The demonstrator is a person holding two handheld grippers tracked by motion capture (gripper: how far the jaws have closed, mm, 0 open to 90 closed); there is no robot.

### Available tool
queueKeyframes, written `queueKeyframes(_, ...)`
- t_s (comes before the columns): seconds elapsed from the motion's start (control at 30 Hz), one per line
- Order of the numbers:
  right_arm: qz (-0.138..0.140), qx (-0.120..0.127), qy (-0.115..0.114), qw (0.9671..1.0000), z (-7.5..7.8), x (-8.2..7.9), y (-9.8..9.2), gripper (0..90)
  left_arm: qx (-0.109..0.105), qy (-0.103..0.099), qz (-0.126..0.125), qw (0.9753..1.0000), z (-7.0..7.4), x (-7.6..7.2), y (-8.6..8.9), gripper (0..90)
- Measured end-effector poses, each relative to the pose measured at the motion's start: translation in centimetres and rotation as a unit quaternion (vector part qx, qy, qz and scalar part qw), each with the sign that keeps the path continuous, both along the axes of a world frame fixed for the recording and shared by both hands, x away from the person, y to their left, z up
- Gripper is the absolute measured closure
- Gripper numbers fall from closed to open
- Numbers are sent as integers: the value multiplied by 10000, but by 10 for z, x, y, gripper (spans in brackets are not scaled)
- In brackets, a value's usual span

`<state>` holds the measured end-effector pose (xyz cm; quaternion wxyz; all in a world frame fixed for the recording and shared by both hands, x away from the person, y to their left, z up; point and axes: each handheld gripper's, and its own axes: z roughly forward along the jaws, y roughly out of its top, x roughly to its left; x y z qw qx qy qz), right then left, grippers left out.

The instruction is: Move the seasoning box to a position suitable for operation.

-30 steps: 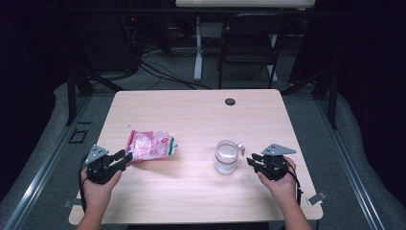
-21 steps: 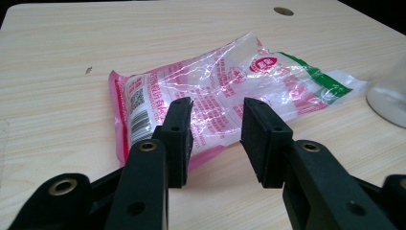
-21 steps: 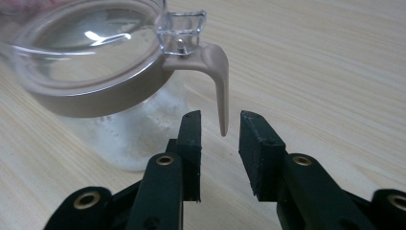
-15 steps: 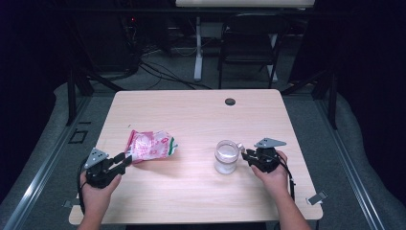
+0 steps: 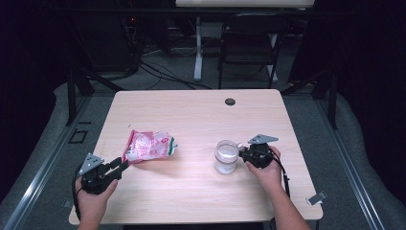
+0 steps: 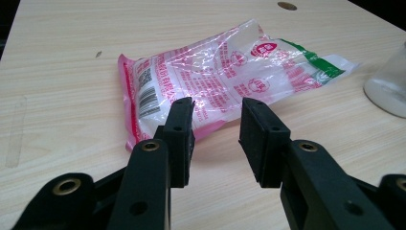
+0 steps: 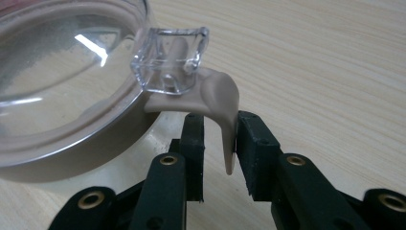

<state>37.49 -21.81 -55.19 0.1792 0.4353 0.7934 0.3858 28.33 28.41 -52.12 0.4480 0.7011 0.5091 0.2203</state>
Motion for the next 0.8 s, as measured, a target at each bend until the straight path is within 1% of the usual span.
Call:
queueKeyframes(0.03, -40, 35, 13, 10000, -1, 2, 1, 730, -10, -16, 8, 10000, 0, 0, 0, 650)
queueKeyframes(0.1, -39, 28, 34, 10000, -1, 2, 0, 734, -6, 0, -7, 10000, 0, -1, 1, 650)
queueKeyframes(0.13, -37, 63, 52, 10000, -2, 3, 1, 738, 3, -1, -16, 10000, 0, -1, 1, 650)
queueKeyframes(0.3, -94, 45, 71, 9999, -2, 4, -1, 788, 7, -38, -47, 10000, 0, -2, -1, 651)
queueKeyframes(0.37, -99, 45, 77, 9999, -2, 4, -1, 789, 12, -49, -73, 10000, 0, -2, -2, 652)
queueKeyframes(0.4, -94, 10, 75, 9999, -2, 4, 0, 794, 37, -22, -93, 9999, 0, -2, -2, 652)
queueKeyframes(0.6, -127, -202, -6, 9997, 0, 1, 3, 817, 6, -80, -129, 9999, 1, -2, -4, 658)
queueKeyframes(0.67, -140, -271, -16, 9995, 1, 0, 4, 822, 32, -100, -135, 9999, 2, -2, -5, 658)
queueKeyframes(0.7, -190, -277, -46, 9994, 1, -1, 4, 824, 37, -119, -118, 9999, 2, -2, -6, 655)
queueKeyframes(0.8, -250, -260, -32, 9993, 3, -3, 4, 828, 18, -121, -133, 9998, 2, -1, -9, 654)
